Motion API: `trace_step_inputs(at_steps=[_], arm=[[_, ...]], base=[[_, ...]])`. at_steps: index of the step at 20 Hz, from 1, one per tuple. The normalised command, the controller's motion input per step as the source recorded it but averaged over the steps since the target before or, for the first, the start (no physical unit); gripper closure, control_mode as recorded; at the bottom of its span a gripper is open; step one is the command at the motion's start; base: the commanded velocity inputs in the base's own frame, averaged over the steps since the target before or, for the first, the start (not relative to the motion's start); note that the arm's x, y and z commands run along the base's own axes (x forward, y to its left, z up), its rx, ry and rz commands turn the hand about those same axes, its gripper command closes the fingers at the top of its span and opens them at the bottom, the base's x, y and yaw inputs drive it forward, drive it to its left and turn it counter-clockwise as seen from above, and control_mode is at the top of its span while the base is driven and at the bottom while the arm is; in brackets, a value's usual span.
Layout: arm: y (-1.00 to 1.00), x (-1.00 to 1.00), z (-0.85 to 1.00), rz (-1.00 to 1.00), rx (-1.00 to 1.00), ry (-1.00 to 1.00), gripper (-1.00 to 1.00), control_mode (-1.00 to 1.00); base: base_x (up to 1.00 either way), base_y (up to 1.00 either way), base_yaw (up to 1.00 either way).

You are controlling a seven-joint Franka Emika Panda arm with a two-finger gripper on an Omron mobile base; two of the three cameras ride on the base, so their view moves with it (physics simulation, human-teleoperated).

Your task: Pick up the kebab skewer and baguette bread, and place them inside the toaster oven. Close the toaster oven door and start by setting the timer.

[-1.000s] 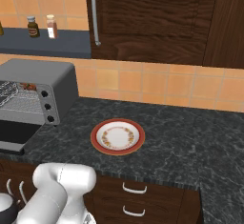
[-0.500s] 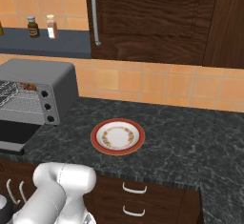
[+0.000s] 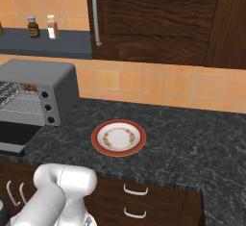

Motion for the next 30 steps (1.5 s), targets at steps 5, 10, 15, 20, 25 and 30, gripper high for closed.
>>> trace_step_inputs(at_steps=[5, 10, 15, 20, 25, 30], arm=[[0.00, 0.19, -0.19, 0.00, 0.00, -0.03, -1.00, -1.00], [0.00, 0.17, -0.19, 0.00, 0.00, -0.02, -1.00, -1.00], [0.00, 0.06, -0.14, 0.00, 0.00, -0.02, -1.00, -1.00], [0.00, 0.00, 0.00, 0.00, 0.00, -0.03, -1.00, -1.00], [0.02, 0.16, 0.01, -0.01, 0.00, -0.02, -1.00, -1.00], [0.06, 0.19, 0.00, -0.01, 0.00, 0.00, -1.00, -1.00]], base=[[0.00, 0.00, 0.00], [0.00, 0.00, 0.00], [0.00, 0.00, 0.00], [0.00, 0.00, 0.00], [0.00, 0.00, 0.00], [0.00, 0.00, 0.00]])
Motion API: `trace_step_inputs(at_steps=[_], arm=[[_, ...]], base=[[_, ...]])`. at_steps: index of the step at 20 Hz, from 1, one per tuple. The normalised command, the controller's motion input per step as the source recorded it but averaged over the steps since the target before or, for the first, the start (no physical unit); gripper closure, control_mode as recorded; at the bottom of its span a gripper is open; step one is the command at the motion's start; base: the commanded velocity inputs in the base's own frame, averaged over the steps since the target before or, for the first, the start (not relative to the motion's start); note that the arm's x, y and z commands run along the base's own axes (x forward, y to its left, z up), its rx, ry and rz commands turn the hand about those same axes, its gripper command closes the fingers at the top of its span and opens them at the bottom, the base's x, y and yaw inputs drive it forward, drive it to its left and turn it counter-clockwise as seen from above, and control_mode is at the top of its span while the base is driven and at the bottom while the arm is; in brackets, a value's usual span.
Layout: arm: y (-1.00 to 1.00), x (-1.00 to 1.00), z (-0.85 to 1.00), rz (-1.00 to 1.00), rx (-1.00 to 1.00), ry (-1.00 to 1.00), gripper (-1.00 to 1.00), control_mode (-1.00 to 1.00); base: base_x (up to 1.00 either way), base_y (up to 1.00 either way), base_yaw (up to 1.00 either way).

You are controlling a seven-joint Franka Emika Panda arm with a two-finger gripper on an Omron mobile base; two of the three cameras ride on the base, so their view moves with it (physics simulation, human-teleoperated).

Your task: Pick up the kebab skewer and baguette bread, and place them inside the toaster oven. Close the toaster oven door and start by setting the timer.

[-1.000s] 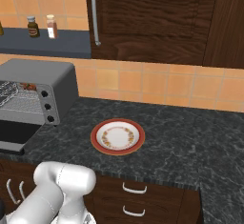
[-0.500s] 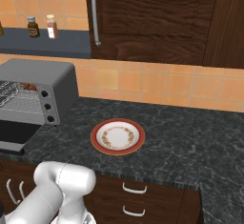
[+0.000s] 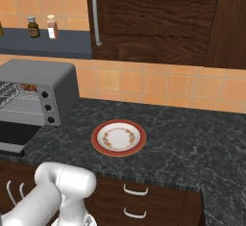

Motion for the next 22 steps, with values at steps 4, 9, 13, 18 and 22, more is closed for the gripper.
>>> trace_step_inputs(at_steps=[4, 9, 13, 18, 22], arm=[[0.00, 0.00, -0.11, 0.00, 0.00, 0.00, -1.00, -1.00], [0.00, 0.03, -0.09, 0.00, 0.00, 0.00, -1.00, -1.00], [0.00, 0.09, 0.00, 0.00, 0.00, 0.00, -1.00, -1.00], [0.00, 0.09, -0.07, 0.00, 0.00, 0.00, -1.00, -1.00], [0.00, 0.09, -0.16, 0.00, 0.00, 0.00, -1.00, -1.00]], base=[[0.00, 0.00, 0.00], [0.00, 0.00, 0.00], [0.00, 0.00, 0.00], [0.00, 0.00, 0.00], [0.00, 0.00, 0.00]])
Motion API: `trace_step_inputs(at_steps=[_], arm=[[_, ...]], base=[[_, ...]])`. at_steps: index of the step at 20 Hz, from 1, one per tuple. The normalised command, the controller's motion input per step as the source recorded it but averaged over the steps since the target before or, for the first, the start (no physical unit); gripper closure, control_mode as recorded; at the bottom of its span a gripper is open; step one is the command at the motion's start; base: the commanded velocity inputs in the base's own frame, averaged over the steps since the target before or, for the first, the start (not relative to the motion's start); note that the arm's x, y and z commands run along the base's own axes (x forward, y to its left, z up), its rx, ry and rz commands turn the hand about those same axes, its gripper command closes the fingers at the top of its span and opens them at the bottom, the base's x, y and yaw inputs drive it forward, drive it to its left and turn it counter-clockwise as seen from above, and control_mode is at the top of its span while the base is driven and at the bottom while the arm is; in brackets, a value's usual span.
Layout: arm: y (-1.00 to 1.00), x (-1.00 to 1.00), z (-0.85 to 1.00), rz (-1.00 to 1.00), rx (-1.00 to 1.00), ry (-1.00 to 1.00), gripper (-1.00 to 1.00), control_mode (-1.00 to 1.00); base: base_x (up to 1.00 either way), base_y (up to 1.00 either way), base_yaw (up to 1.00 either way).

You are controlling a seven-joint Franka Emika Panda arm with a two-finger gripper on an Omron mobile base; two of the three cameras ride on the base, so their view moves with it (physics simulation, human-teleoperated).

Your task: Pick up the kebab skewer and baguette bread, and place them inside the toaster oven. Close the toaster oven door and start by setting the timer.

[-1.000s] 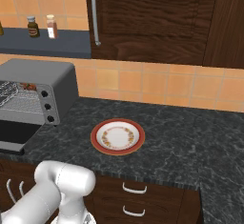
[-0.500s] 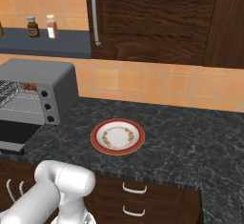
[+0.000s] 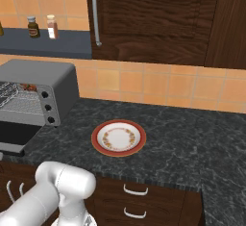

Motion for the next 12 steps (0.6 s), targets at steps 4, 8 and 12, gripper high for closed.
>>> trace_step_inputs(at_steps=[4, 8, 12], arm=[[0.00, 0.06, -0.16, 0.00, 0.00, 0.00, -1.00, -1.00], [0.00, 0.03, -0.18, 0.00, 0.00, 0.00, -1.00, -1.00], [0.00, 0.04, -0.13, 0.00, 0.00, 0.00, -1.00, -1.00]], base=[[0.00, 0.00, 0.00], [0.00, 0.00, 0.00], [0.00, 0.00, 0.00]])
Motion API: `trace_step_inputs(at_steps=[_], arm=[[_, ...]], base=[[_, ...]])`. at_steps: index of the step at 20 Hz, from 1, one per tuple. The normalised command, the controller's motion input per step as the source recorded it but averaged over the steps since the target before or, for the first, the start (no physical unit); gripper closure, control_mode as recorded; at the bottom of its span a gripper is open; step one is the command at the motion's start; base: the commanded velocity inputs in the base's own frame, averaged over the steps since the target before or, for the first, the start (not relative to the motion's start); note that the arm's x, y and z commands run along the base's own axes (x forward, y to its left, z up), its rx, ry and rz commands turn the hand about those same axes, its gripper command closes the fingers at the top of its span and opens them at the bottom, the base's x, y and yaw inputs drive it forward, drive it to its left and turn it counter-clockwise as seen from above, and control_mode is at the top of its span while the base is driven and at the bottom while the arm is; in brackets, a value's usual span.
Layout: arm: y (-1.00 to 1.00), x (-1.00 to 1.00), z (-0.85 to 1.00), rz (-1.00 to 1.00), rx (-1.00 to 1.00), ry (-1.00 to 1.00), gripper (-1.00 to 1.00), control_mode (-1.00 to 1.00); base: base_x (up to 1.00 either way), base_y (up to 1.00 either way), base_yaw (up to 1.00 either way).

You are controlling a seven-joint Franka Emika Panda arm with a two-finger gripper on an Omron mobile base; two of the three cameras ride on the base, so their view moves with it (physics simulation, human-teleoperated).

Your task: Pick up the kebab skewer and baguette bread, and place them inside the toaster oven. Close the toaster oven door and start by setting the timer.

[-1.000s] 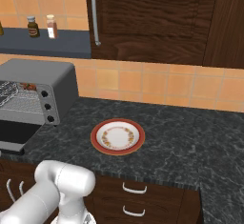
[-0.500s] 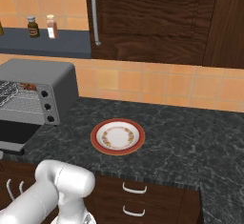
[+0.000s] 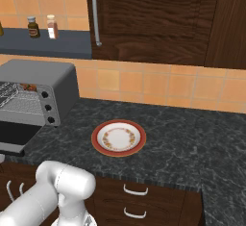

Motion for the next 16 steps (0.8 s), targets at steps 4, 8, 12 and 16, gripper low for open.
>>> trace_step_inputs(at_steps=[4, 8, 12, 16], arm=[[0.00, 0.12, -0.05, 0.00, 0.00, 0.00, -1.00, -1.00], [0.00, 0.22, -0.01, 0.00, 0.00, 0.00, -1.00, -1.00], [0.00, 0.29, 0.00, 0.00, 0.00, -0.01, -1.00, -1.00], [0.00, 0.32, 0.11, 0.00, 0.02, -0.06, -1.00, -1.00]], base=[[0.00, 0.00, 0.00], [0.00, 0.00, 0.00], [0.00, 0.00, 0.00], [0.00, 0.00, 0.00]])
